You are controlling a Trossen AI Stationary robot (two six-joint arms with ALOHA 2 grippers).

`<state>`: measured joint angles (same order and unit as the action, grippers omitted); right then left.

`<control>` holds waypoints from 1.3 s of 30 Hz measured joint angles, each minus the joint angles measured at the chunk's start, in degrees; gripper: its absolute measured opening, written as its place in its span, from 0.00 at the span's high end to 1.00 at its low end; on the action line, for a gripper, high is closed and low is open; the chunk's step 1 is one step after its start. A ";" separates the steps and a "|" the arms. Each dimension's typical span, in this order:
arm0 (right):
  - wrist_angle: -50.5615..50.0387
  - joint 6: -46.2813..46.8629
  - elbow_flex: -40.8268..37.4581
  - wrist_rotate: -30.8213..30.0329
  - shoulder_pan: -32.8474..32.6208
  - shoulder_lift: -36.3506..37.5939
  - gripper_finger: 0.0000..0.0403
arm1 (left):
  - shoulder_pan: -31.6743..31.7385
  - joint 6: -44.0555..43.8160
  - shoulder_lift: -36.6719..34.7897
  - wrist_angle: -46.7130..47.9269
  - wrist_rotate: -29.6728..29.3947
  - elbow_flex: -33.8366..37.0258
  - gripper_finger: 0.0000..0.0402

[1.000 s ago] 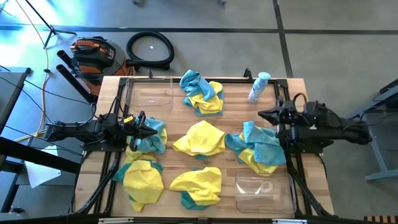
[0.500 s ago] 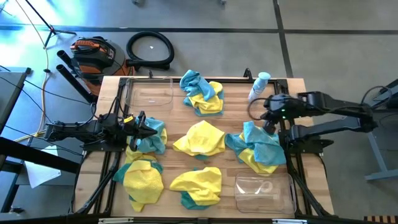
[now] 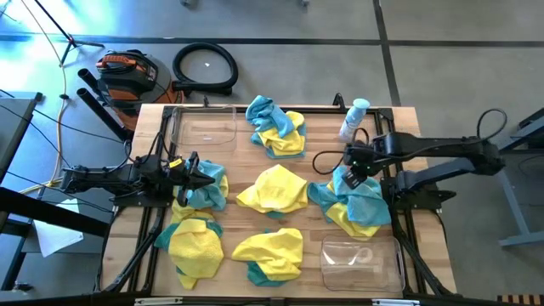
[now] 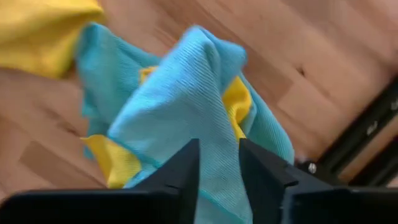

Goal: Sort microfiber towel by color & place in baskets
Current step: Put the blue towel into the bottom transparent bin

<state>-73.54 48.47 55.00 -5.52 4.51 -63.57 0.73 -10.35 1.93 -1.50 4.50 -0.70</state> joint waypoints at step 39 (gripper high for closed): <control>-9.73 12.09 8.03 -3.32 -11.03 -0.92 0.98 | -0.02 0.00 0.00 -0.02 -0.01 0.01 1.00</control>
<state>-83.27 60.56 63.04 -8.84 -6.52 -64.49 0.71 -10.35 1.93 -1.51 4.49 -0.69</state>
